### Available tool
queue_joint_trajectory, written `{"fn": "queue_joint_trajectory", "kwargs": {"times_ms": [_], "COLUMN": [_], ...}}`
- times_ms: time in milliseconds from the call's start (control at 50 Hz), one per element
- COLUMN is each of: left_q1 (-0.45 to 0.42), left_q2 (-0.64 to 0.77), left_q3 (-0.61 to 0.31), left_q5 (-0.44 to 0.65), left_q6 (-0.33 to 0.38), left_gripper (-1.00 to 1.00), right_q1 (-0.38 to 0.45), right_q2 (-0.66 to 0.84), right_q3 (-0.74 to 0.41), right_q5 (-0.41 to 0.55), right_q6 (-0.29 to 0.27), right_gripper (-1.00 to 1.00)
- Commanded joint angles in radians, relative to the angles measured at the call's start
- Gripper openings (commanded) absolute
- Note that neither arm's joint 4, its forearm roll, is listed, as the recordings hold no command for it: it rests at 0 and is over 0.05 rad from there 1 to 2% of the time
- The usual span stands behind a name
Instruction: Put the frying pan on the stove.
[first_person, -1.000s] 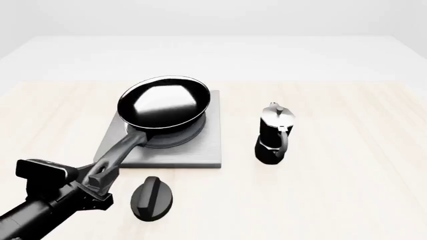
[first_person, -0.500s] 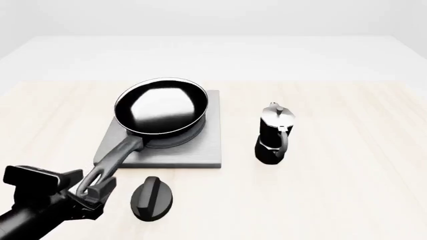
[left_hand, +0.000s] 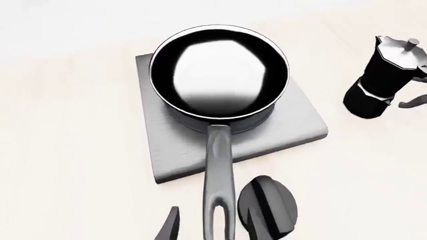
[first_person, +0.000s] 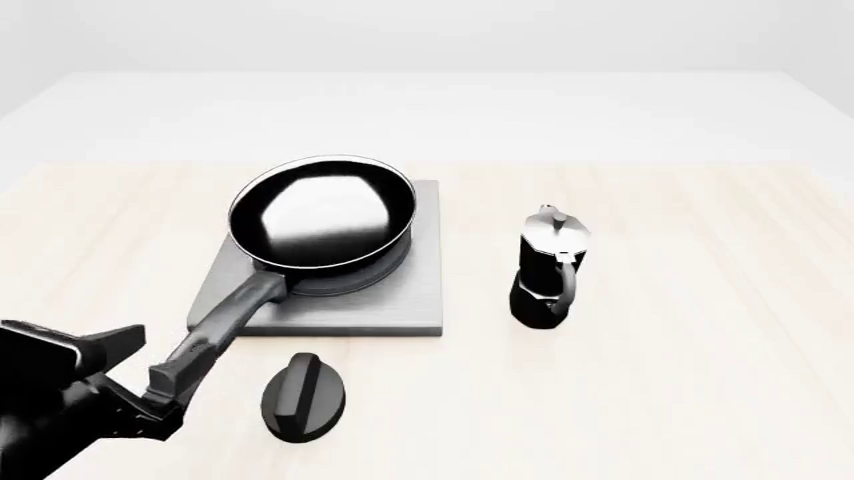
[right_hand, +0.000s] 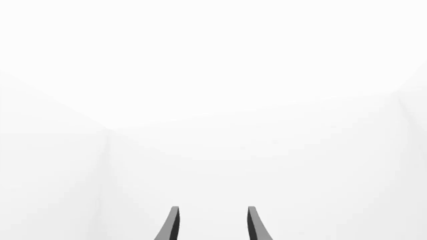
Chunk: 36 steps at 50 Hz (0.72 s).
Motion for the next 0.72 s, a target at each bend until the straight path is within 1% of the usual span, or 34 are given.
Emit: {"fn": "queue_joint_trajectory", "kwargs": {"times_ms": [20,80,160,200,260,380,420,440,480,720], "left_q1": [-0.023,-0.019,0.001,0.003,0.003,0.012,0.027,0.021,0.022,0.024], "left_q2": [-0.206,-0.259,-0.308,-0.313,-0.332,-0.354,-0.368,-0.370,-0.373,-0.377], "left_q3": [-0.107,-0.151,-0.243,-0.257,-0.324,-0.426,-0.462,-0.473,-0.491,-0.550], "left_q5": [0.238,0.300,0.376,0.387,0.424,0.475,0.488,0.493,0.498,0.507], "left_q6": [0.036,0.056,0.077,0.082,0.099,0.133,0.150,0.142,0.158,0.173], "left_gripper": [1.00,1.00,1.00,1.00,1.00,1.00,1.00,1.00,1.00,1.00], "right_q1": [0.002,0.002,0.003,0.003,0.005,0.004,0.005,0.004,0.004,0.001], "right_q2": [0.000,0.000,0.000,0.000,0.000,0.000,0.000,0.000,0.000,0.000], "right_q3": [0.006,0.006,0.000,-0.001,-0.007,-0.012,-0.015,-0.015,-0.013,-0.014], "right_q5": [-0.006,-0.007,-0.002,0.000,0.006,0.012,0.014,0.015,0.013,0.013], "right_q6": [0.000,0.000,-0.001,-0.001,-0.002,-0.002,-0.003,-0.003,-0.002,0.000], "right_gripper": [1.00,1.00,1.00,1.00,1.00,1.00,1.00,1.00,1.00,1.00]}}
